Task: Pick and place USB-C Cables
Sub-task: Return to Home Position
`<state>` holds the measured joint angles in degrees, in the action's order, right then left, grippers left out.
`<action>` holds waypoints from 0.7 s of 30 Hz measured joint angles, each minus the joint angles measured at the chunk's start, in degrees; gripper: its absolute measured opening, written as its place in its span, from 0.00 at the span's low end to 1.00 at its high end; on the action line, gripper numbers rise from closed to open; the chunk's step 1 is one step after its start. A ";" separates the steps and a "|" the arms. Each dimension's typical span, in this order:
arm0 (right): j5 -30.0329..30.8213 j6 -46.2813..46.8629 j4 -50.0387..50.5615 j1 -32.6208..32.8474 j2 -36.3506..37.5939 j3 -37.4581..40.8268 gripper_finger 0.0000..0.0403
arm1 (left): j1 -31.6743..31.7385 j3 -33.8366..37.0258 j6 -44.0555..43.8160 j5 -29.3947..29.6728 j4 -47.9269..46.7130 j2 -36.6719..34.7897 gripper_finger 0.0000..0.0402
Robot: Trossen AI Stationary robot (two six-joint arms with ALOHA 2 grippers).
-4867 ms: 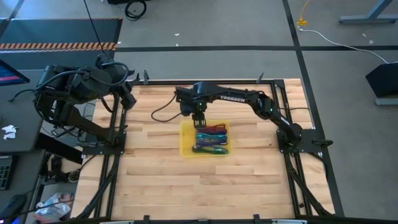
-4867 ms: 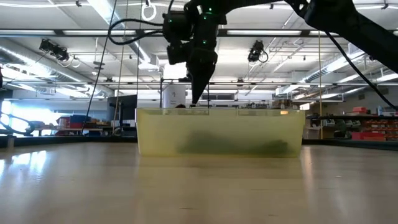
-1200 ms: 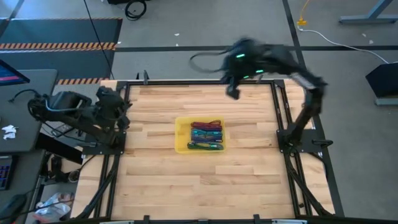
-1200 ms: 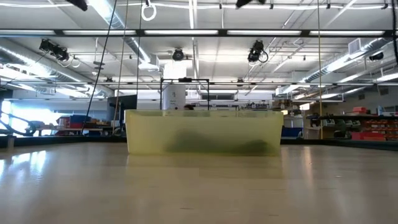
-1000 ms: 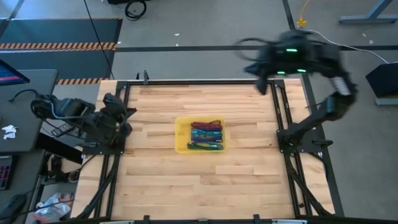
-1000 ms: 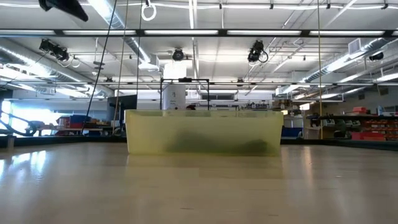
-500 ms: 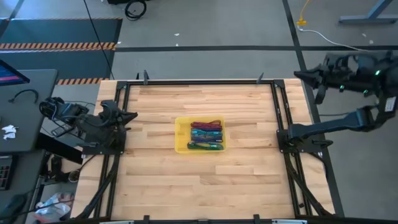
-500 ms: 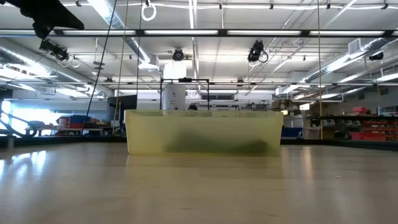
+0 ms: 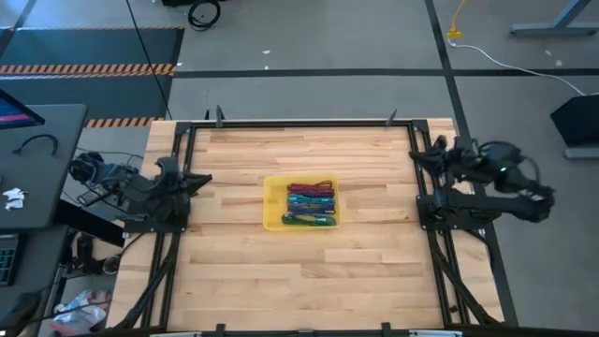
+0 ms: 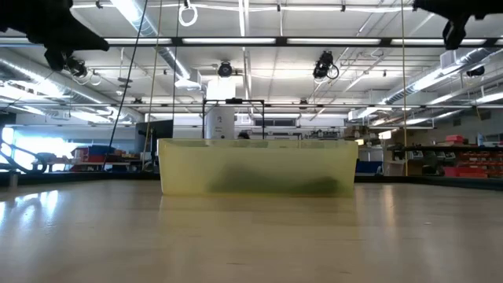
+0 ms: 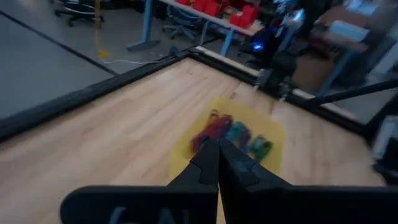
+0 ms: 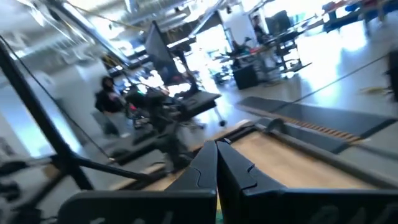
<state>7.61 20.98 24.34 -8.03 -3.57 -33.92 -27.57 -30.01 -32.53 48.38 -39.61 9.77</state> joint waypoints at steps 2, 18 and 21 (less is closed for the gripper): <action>-1.36 2.47 -3.17 0.00 2.59 4.68 0.00 | 0.00 3.44 0.80 -1.20 4.69 -1.60 0.00; -7.18 11.73 -26.18 0.04 2.51 24.68 0.00 | 0.39 26.15 5.93 -4.05 33.90 -9.40 0.00; -8.41 15.08 -25.98 0.22 2.45 26.46 0.00 | 0.70 26.13 5.45 -8.08 33.48 -9.43 0.00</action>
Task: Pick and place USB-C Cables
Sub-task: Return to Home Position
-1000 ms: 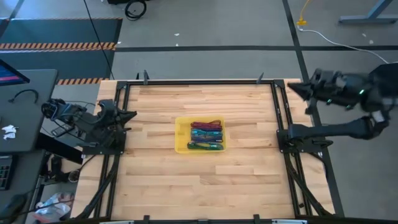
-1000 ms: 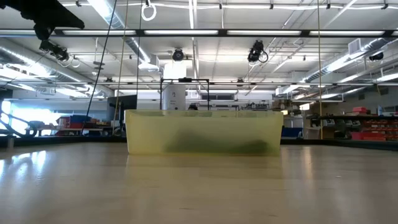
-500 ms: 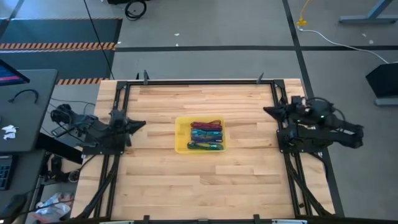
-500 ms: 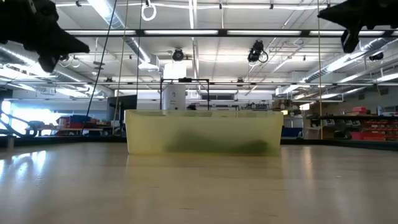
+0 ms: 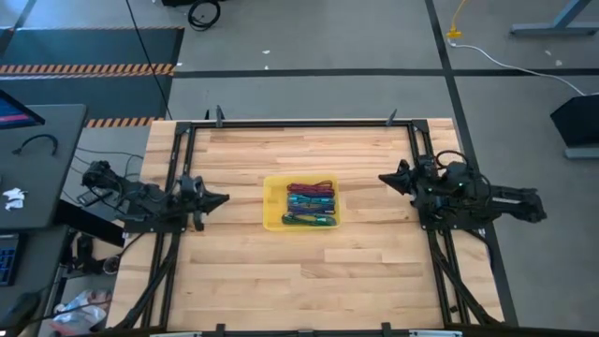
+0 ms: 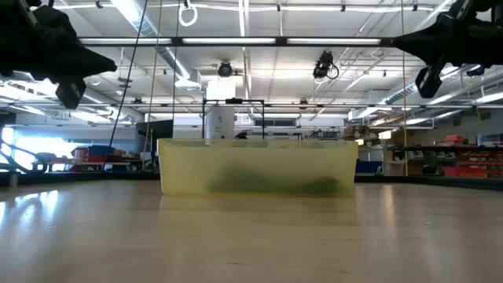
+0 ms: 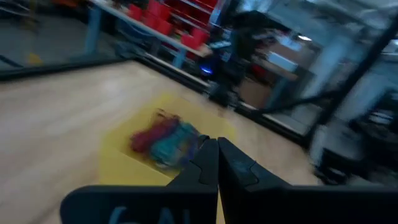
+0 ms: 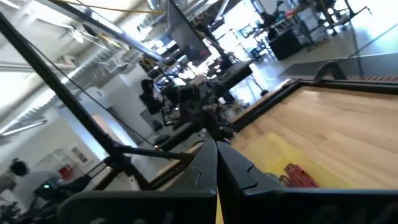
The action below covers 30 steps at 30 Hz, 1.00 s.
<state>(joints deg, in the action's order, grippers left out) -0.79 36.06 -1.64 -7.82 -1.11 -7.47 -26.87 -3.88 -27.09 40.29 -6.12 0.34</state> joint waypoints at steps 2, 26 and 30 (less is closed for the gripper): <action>-0.43 0.47 -1.07 0.36 -0.09 0.73 0.00 | 0.26 -0.11 -1.10 -3.77 -0.59 -0.01 0.00; 4.11 2.99 0.39 5.40 -4.03 7.06 0.02 | 2.05 0.02 5.59 -5.34 -1.31 0.01 0.05; 3.63 0.95 0.43 5.40 -5.27 7.06 0.03 | 2.01 0.04 5.70 -5.16 -1.06 0.00 0.06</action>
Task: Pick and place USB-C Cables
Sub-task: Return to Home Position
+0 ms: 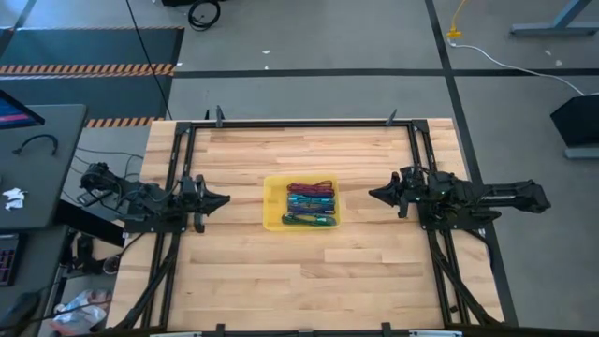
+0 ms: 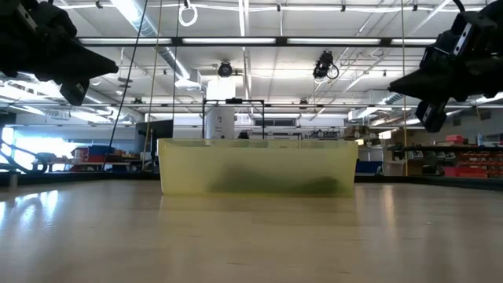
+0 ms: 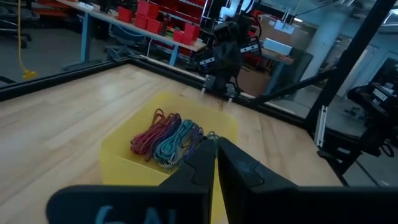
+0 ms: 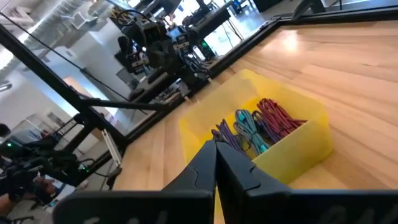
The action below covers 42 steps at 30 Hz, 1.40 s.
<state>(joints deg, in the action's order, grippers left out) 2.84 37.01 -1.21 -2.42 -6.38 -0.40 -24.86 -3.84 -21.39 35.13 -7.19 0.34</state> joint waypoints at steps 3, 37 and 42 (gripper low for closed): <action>-0.03 0.28 0.02 0.00 -0.15 0.00 0.04 | 0.00 0.00 0.00 0.05 0.38 0.01 0.06; 4.58 3.32 -3.13 -0.04 -0.21 0.00 0.03 | 0.00 0.04 -0.05 0.18 0.62 0.01 0.06; 4.58 3.32 -3.13 -0.04 -0.21 0.00 0.03 | 0.00 0.04 -0.04 0.18 0.62 0.00 0.06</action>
